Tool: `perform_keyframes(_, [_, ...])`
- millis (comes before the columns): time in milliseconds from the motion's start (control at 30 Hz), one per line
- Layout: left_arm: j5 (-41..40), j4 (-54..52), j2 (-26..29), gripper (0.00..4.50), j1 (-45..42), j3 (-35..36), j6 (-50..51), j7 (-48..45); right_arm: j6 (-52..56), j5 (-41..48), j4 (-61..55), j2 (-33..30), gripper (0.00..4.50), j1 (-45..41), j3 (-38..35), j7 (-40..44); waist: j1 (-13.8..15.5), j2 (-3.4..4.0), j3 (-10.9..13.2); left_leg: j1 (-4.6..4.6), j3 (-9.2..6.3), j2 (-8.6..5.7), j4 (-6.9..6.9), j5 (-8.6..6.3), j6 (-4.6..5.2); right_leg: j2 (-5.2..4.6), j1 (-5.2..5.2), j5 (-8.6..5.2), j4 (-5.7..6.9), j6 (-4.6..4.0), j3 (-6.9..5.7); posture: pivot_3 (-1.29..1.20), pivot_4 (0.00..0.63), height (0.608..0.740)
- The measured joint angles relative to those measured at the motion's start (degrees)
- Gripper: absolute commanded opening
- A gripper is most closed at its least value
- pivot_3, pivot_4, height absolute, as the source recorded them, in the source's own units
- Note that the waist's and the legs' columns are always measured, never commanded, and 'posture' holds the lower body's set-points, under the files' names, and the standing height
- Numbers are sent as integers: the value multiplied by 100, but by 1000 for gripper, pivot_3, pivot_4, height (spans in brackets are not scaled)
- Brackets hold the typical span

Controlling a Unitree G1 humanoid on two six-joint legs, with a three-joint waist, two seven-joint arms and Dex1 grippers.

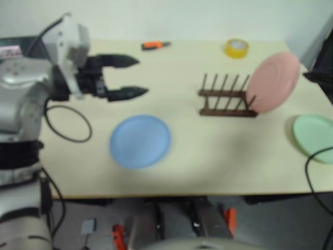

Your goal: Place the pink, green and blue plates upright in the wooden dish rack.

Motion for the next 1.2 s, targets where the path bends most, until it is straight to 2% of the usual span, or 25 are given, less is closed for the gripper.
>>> perform_keyframes(100, [82, -11, -326, 4083, -49, -265, -11, 71, 309, 129, -600, -389, 3410, 570, -182, 31, 27, 2, -1, 2, 0, 0, 2, 0, 0, 0, 2, 0, 1, 1, 0, 0, 150, 740])
perform_keyframes(200, [225, -148, -748, 4083, -14, -735, 8, 138, 848, 500, -1541, -628, 3410, 1778, -687, 70, 61, 4, -3, 18, -1, 0, 3, 0, 0, 0, 26, 1, -1, 3, 2, 0, 150, 740])
perform_keyframes(367, [649, -190, -1303, 4083, -84, -1331, 45, 373, 1527, 881, -3065, -682, 3410, 3463, -1402, -224, 56, 17, -7, 88, -6, -5, 2, 0, -1, 2, 92, -10, -2, -11, 5, 0, 150, 740])
perform_keyframes(500, [1033, -191, -1834, 4083, -102, -1885, -94, 533, 1852, 934, -4259, -604, 3410, 4640, -1771, -577, 61, 20, -10, 91, -10, -8, 12, 0, 0, 0, 98, -10, -1, -13, 9, 0, 150, 740])
perform_keyframes(600, [1269, -185, -2189, 4083, -107, -2219, -29, 707, 2053, 1128, -4829, -373, 3410, 5173, -1968, -746, 50, 20, -10, 93, -10, -11, 14, 0, 1, 0, 102, -7, -3, -8, 14, 0, 150, 740])
perform_keyframes(833, [1698, -190, -2438, 4083, -82, -2514, 59, 966, 2114, 1199, -5335, -257, 3410, 5676, -2118, -1121, 49, 23, -11, 91, -15, -10, 7, 0, 1, 4, 97, -11, -4, -14, 11, 0, 150, 740])
perform_keyframes(1000, [1739, -240, -2420, 4083, -14, -2513, 106, 967, 2027, 1402, -5535, 128, 3410, 4963, -2179, -1829, 12, 22, -10, 91, -18, -11, 10, 0, 1, 3, 97, -9, -4, -12, 11, 0, 150, 740])
perform_keyframes(1100, [1803, -232, -2462, 4083, -23, -2503, 235, 1132, 1808, 1287, -5593, 384, 3410, 4590, -1885, -2431, 20, 20, -10, 89, -19, -11, 10, 0, 1, 3, 99, -10, -8, -12, 9, 0, 150, 740])
perform_keyframes(1200, [1814, -231, -2598, 4083, -82, -2489, 369, 1322, 1795, 1293, -5593, 472, 3410, 4561, -1627, -2599, 61, 22, -10, 80, -17, -11, 4, 0, 1, 1, 96, -10, -20, -13, 9, 0, 150, 740])
